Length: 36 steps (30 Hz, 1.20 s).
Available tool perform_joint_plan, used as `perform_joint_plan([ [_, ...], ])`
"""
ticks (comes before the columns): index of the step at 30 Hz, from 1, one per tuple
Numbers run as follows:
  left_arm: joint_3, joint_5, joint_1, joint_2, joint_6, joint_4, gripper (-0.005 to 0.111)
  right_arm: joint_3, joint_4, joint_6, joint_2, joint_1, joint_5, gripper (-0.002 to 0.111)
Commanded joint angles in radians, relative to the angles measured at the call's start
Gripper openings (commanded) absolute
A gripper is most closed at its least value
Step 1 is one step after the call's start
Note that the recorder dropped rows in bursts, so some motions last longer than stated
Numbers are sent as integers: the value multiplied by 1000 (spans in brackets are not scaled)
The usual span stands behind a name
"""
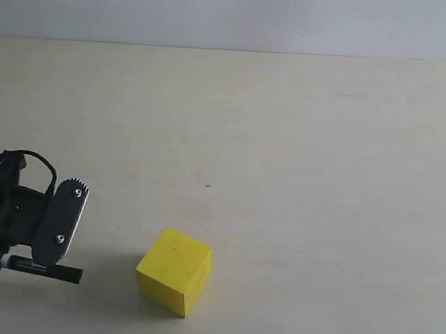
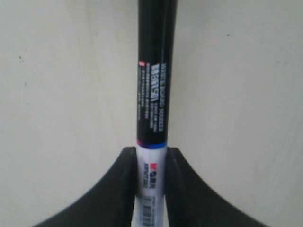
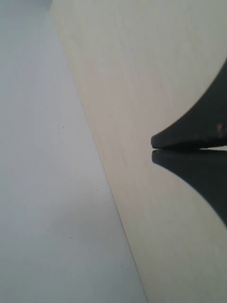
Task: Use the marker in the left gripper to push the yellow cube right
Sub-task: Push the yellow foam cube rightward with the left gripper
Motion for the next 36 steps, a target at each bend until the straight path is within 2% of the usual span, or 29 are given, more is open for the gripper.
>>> perform_joint_plan([
  [1,-4,-132,-2,4,-55,4,0,5,-1,0,-6,-6,-1,0],
  [5,-12,-230,-54,37,-80,-71,0,5,-1,0,-6,-6,-1,0],
  [8,-26,-192,-140,63,-78,-89,0,5,-1,0,-6,-6,-1,0],
  [10,-33,-140,-176,73,-80,-33,0,5,-1,0,-6,-6,-1,0],
  [15,-35,-62,-173,73,-158,44,0,5,-1,0,-6,-6,-1,0],
  [22,-35,-65,-173,73,-169,63,0,5,-1,0,-6,-6,-1,0],
  [32,-35,-212,-175,73,-169,-14,0,5,-1,0,-6,-6,-1,0],
  [36,-35,-45,-173,73,-185,87,0,5,-1,0,-6,-6,-1,0],
])
